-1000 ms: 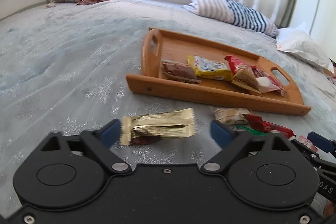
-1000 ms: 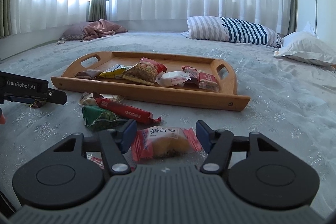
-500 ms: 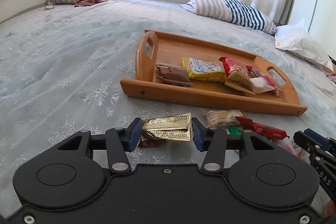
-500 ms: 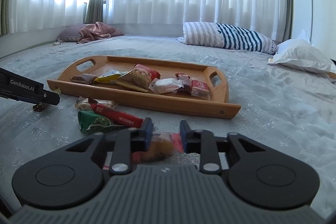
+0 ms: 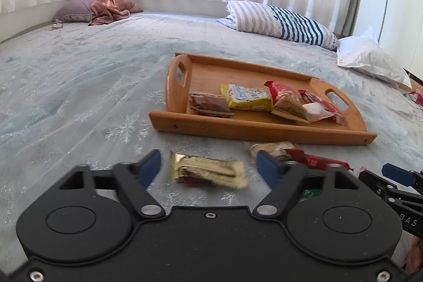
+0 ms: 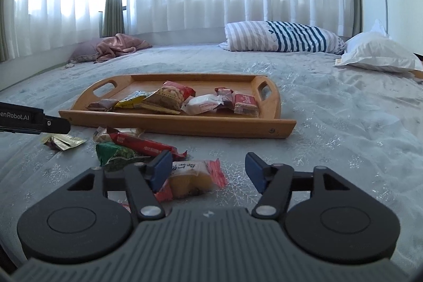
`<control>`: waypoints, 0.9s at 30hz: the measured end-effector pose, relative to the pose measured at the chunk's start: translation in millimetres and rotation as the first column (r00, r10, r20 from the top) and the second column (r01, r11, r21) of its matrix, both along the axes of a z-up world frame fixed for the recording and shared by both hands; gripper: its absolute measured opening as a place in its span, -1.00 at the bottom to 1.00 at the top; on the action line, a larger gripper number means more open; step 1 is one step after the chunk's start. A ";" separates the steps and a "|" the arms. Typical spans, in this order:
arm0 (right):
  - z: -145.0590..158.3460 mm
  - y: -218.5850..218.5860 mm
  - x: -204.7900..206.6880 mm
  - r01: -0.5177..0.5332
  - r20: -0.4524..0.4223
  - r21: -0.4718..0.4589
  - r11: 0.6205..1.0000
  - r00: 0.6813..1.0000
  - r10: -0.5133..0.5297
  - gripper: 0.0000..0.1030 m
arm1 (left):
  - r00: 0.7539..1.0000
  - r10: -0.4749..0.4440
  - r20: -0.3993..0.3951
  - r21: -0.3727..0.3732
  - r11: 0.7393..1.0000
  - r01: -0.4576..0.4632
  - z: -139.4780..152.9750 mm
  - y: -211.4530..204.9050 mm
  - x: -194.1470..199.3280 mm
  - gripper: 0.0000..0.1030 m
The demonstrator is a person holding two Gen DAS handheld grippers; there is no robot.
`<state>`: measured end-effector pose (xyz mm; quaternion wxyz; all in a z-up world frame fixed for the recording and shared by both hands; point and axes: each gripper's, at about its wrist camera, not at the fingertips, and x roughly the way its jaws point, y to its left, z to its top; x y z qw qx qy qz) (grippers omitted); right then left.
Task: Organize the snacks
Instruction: 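Grasp the gold wafer packet with the left tool while the right tool grasps the pink bun packet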
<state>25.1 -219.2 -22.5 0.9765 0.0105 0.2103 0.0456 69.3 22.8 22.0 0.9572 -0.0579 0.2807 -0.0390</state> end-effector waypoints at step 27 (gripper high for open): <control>-3.7 19.7 9.0 -0.045 -0.031 -0.027 0.999 0.999 0.044 -0.14 | 0.997 -0.058 -0.051 0.079 0.995 0.062 -17.3 -19.1 18.8 -0.06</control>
